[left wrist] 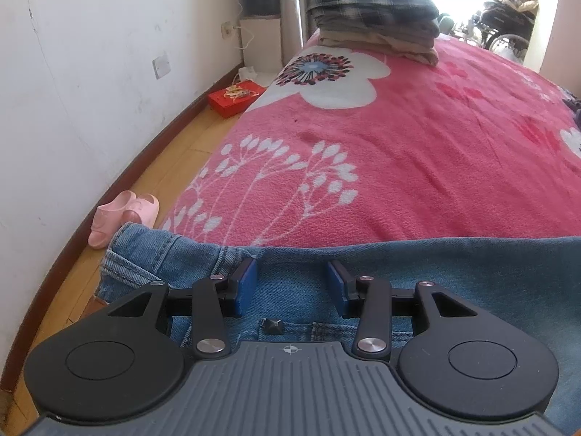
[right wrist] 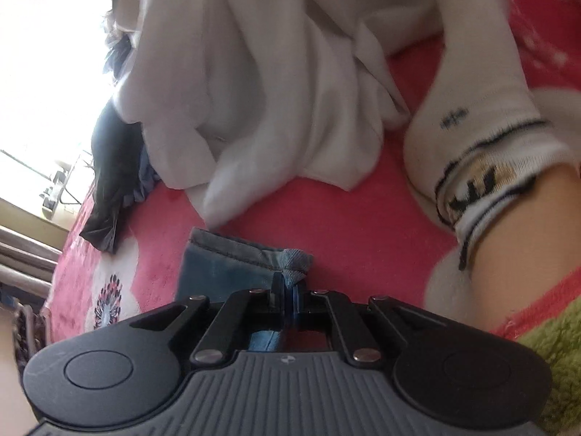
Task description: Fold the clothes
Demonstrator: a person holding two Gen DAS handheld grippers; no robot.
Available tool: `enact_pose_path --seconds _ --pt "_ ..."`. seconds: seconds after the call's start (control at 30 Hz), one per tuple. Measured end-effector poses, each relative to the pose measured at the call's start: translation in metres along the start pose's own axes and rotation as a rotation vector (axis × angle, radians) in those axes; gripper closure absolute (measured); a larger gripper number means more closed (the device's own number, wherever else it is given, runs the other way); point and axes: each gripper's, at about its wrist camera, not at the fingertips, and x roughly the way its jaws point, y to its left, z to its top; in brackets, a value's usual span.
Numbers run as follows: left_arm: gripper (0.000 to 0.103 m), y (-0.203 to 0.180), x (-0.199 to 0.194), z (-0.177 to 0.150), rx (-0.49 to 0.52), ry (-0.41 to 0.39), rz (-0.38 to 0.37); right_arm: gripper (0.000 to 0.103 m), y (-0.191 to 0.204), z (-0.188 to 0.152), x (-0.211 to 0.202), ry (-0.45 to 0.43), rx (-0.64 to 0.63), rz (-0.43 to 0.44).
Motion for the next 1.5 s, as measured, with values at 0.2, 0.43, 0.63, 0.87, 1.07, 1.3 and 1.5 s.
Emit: enact_pose_path --seconds 0.2,0.43,0.63,0.87,1.07,1.3,1.5 --pt "0.06 0.001 0.001 -0.001 -0.003 -0.008 -0.004 0.065 0.015 -0.002 -0.023 -0.07 -0.126 -0.071" --pt "0.06 0.001 0.001 -0.001 -0.01 -0.013 -0.009 0.063 0.078 -0.06 -0.1 -0.12 -0.458 0.05" --pt "0.06 0.001 0.001 -0.001 -0.011 -0.016 -0.005 0.062 0.111 -0.202 -0.11 0.041 -0.805 0.095" --pt "0.06 0.003 0.001 -0.004 -0.014 -0.027 -0.012 0.062 0.124 -0.287 -0.094 -0.065 -1.004 0.007" --pt "0.059 0.004 0.001 -0.004 -0.019 -0.032 -0.024 0.076 0.119 -0.283 -0.077 -0.165 -0.949 -0.067" --pt "0.059 0.007 0.002 -0.004 -0.023 -0.035 -0.036 0.098 0.136 -0.272 -0.106 -0.288 -1.107 -0.09" --pt "0.059 0.008 0.002 -0.004 -0.027 -0.038 -0.04 0.098 0.168 -0.244 -0.144 -0.327 -1.371 -0.103"
